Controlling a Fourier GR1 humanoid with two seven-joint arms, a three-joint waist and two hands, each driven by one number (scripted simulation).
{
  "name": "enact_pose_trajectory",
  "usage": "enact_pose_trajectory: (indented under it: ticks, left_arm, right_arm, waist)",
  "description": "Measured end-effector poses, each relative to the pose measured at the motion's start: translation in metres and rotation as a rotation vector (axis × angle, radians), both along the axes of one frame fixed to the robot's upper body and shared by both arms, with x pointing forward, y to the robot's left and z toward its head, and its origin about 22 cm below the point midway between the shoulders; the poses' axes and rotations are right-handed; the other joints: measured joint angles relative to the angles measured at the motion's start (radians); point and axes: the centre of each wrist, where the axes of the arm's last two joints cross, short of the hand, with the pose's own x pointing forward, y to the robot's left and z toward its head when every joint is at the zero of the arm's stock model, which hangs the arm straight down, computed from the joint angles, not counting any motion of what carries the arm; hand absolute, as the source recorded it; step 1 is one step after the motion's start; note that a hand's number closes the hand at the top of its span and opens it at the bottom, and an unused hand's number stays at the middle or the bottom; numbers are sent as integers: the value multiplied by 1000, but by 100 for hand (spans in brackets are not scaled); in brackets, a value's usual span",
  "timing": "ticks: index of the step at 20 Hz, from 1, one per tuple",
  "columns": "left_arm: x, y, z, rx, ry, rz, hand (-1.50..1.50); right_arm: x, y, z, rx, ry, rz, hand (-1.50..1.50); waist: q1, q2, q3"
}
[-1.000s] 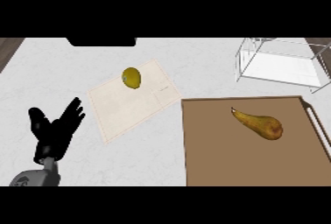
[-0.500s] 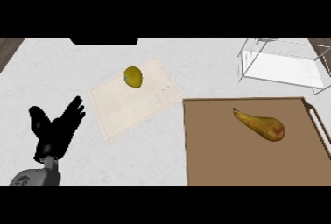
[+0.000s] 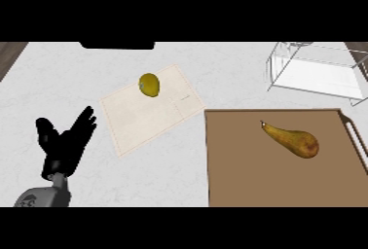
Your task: Pick the cupcake from the tray and place it in the tiered shelf
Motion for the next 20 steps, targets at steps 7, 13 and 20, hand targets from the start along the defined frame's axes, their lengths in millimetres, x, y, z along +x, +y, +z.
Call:
enact_pose_trajectory:
  ticks: [7,13,20]
  left_arm:
    - [0,1,0,7,0,-8,0]
    - [1,8,0,-1,-4,-13,0]
    - [1,1,0,2,0,-9,0]
  right_arm:
    - [24,-10,-22,-15,-14,-17,150]
    - [33,-20,-30,-19,-40,0,150]
    - [41,-21,-33,-19,-56,40,150]
  waist:
    - [3,1,0]
    - [6,2,1]
    - [4,0,1]
